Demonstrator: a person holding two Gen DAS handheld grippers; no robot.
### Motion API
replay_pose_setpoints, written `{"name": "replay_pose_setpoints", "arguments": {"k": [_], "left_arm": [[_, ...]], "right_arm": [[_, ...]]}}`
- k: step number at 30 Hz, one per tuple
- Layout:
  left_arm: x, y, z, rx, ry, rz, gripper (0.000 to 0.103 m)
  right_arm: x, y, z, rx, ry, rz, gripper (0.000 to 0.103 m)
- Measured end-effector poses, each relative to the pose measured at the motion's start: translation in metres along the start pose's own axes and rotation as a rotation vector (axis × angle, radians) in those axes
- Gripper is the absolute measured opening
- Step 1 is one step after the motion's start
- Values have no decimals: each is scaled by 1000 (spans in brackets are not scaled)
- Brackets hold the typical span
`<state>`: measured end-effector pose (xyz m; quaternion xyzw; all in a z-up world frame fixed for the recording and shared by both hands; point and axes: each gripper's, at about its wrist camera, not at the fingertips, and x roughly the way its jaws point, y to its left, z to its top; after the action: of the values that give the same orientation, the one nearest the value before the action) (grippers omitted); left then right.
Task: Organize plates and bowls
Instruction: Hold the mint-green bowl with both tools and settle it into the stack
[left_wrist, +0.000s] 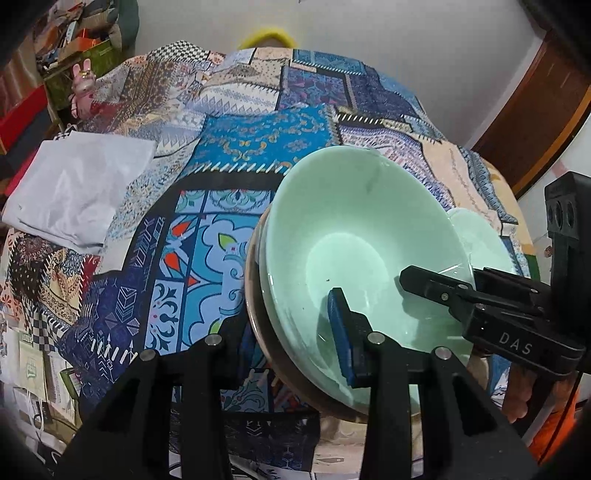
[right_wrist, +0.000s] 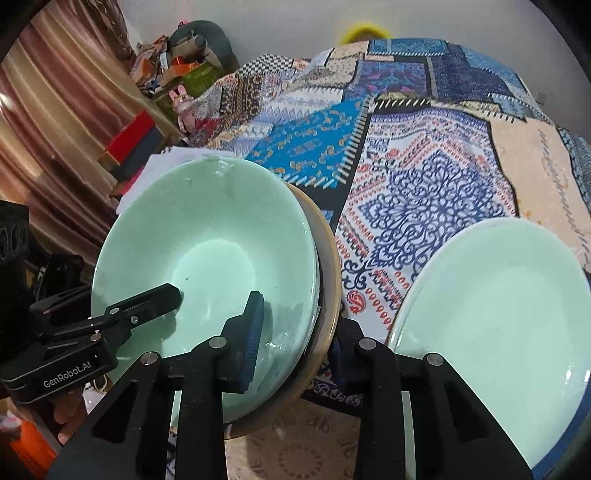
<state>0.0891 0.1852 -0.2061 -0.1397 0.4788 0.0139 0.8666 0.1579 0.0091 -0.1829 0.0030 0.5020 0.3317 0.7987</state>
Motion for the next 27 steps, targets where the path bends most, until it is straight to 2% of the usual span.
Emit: {"name": "replay_pose_setpoints", "arguments": {"k": [10,27], "left_arm": [[-19,-23,9,29,-41,-24,37],[-26,-75,23,104,-66,-67,37]], "right_arm": [[-29,-3,5,3,-61,-22,29],[-73,-38,0,53,-124,-63,29]]}}
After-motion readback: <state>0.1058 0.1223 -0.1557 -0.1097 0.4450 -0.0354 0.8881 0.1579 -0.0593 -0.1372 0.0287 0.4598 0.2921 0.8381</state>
